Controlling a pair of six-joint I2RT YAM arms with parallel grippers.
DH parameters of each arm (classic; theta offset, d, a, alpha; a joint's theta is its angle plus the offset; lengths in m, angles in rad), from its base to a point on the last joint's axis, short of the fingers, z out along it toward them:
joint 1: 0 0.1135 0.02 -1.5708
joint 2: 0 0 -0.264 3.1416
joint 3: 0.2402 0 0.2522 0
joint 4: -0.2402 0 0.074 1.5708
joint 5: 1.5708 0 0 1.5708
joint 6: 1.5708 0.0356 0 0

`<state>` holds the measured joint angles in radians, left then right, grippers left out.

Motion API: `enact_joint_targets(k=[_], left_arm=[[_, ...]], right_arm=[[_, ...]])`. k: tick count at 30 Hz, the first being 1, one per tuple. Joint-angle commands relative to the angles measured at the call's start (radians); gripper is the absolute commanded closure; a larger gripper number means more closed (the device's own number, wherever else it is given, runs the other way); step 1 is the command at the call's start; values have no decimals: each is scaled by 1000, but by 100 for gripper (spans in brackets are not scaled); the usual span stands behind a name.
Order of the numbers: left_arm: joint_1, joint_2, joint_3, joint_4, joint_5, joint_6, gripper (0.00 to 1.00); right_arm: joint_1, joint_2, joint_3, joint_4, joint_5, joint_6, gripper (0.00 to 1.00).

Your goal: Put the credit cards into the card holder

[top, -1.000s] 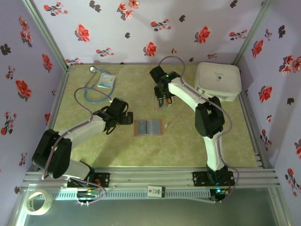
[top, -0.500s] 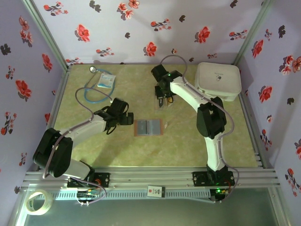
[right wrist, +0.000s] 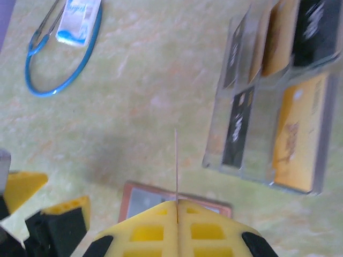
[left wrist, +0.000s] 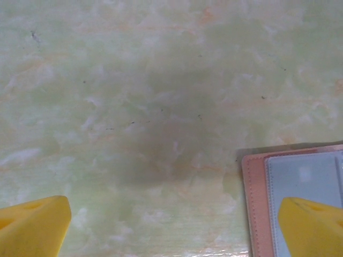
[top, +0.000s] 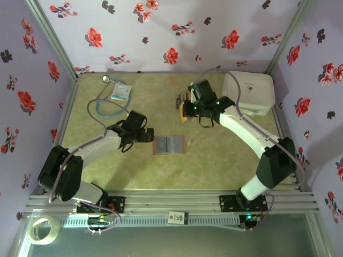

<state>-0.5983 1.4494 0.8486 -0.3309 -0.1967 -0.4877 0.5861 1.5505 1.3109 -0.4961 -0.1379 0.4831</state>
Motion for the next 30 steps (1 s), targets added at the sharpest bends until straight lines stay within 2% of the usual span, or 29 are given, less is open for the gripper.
enact_joint_targets(k=[1,7,13,19,22,30], left_arm=[[-25,29,35,-45,16,33,0],[-83,46,37,-73,-24,45,0],[-119,68,21,-75,-73,33,0],[-150,71,3,-46,-83,28,0],[-163,66,-5,-30,-82,22,0],[-182,96,-27,-11,-84,7,0]], right_arm=[[2,-52,-158,272,-127,118,100],[22,-100,-444,621,-187,260,100],[65,-76,-599,811,-164,298,100],[75,-37,-753,1088,-152,370,100],[82,-19,-793,1163,-134,393,100],[87,-2,-815,1207,-111,408,100]])
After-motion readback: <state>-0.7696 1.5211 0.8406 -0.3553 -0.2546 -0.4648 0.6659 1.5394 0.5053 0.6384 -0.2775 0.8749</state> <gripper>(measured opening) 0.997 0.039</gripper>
